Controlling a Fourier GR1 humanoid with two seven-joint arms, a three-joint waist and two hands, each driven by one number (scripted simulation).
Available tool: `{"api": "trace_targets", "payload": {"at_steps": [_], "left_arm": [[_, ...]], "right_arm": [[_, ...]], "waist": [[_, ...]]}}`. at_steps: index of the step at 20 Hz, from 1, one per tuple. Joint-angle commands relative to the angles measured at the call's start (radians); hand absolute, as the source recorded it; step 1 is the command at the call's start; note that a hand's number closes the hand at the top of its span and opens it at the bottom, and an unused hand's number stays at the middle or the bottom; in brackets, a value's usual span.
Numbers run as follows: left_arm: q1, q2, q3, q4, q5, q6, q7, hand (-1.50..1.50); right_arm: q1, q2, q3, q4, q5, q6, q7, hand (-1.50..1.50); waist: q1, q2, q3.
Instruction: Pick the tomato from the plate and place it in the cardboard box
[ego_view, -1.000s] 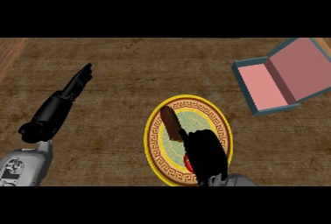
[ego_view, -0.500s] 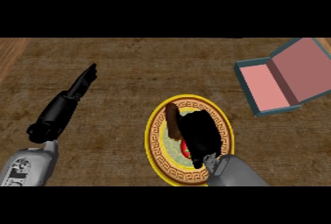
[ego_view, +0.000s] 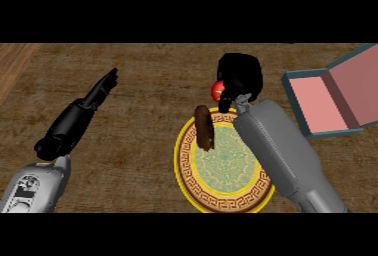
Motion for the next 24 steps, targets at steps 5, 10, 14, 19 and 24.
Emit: {"api": "trace_targets", "payload": {"at_steps": [5,10,14,19,24], "left_arm": [[-0.016,0.007,0.024,0.042,-0.009,0.001,-0.014,0.00],[0.043,-0.011,0.006,0.014,-0.008,0.001,-0.034,0.00],[0.045,-0.007,0.025,0.015,0.000,0.000,-0.022,0.00],[0.032,-0.006,0.034,0.027,-0.008,-0.001,-0.018,0.00],[0.021,-0.012,0.024,-0.036,-0.016,-0.002,0.051,0.00]], "right_arm": [[-0.362,0.026,-0.093,0.318,0.094,-0.160,0.031,1.50],[-0.400,-0.054,-0.194,0.332,0.142,-0.333,0.197,1.50],[-0.437,-0.094,-0.241,0.384,0.186,-0.442,0.286,1.50],[-0.424,-0.202,-0.315,0.472,0.171,-0.513,0.246,1.50],[-0.428,-0.286,-0.356,0.526,0.160,-0.485,0.209,1.50]], "waist": [[-0.023,-0.010,-0.001],[-0.034,-0.017,-0.001],[-0.042,-0.017,-0.001],[-0.056,-0.017,0.000],[-0.060,-0.023,0.000]]}}
